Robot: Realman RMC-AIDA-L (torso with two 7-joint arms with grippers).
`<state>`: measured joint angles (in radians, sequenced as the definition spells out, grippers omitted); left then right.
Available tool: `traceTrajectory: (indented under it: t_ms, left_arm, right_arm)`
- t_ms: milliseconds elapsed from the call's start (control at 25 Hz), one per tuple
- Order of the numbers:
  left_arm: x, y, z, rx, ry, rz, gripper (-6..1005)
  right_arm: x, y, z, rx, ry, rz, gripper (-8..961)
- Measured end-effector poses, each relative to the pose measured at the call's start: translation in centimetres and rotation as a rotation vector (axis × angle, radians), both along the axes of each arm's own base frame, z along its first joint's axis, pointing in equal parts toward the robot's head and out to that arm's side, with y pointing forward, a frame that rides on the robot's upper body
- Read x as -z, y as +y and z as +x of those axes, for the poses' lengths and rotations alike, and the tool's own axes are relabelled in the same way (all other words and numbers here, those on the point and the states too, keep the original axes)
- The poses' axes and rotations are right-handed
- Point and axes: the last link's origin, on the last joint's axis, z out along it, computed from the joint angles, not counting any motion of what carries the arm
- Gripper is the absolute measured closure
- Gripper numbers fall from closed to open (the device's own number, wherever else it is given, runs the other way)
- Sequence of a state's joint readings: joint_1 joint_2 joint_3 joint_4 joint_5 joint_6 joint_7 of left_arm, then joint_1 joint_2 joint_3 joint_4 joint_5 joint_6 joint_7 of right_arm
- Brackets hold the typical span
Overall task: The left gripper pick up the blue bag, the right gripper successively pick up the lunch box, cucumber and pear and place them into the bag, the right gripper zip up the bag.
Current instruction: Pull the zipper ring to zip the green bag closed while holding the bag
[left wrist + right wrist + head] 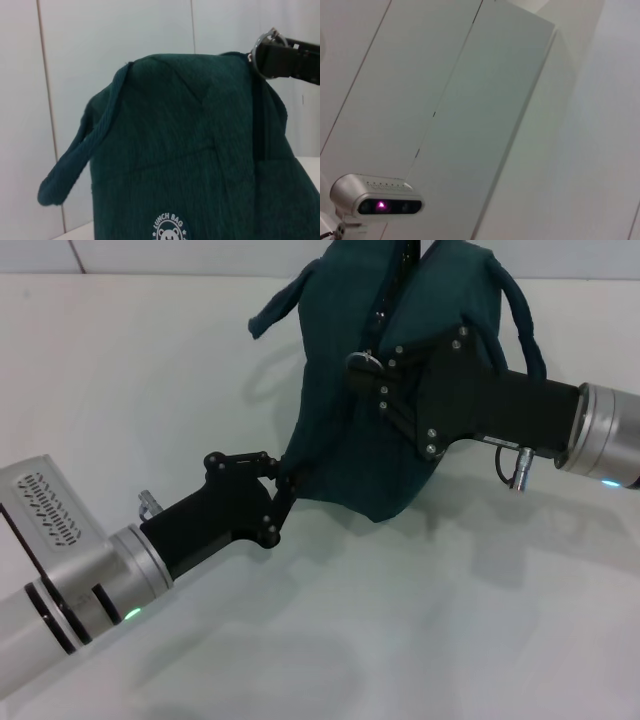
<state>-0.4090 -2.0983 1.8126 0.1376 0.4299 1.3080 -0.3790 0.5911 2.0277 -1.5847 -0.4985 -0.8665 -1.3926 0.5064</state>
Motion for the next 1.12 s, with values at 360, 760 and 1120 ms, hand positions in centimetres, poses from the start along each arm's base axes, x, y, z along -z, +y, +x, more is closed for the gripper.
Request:
traceTrajectory:
  t_ms: [360,760,1120]
  left_arm:
    - [0.1,-0.2,0.4,0.019,-0.012,-0.007,933]
    - [0.3,0.4,0.6,0.024,0.011,-0.012,908]
    - [0.5,0.5,0.6,0.030,0.021,-0.020,885]
  right_arm:
    - [-0.2,0.2,0.7,0.049,0.018,0.009,919]
    - [-0.9,0.6,0.6,0.071,0.077,0.056,920]
    - [-1.5,0.7,0.8,0.100,0.120,0.077,921]
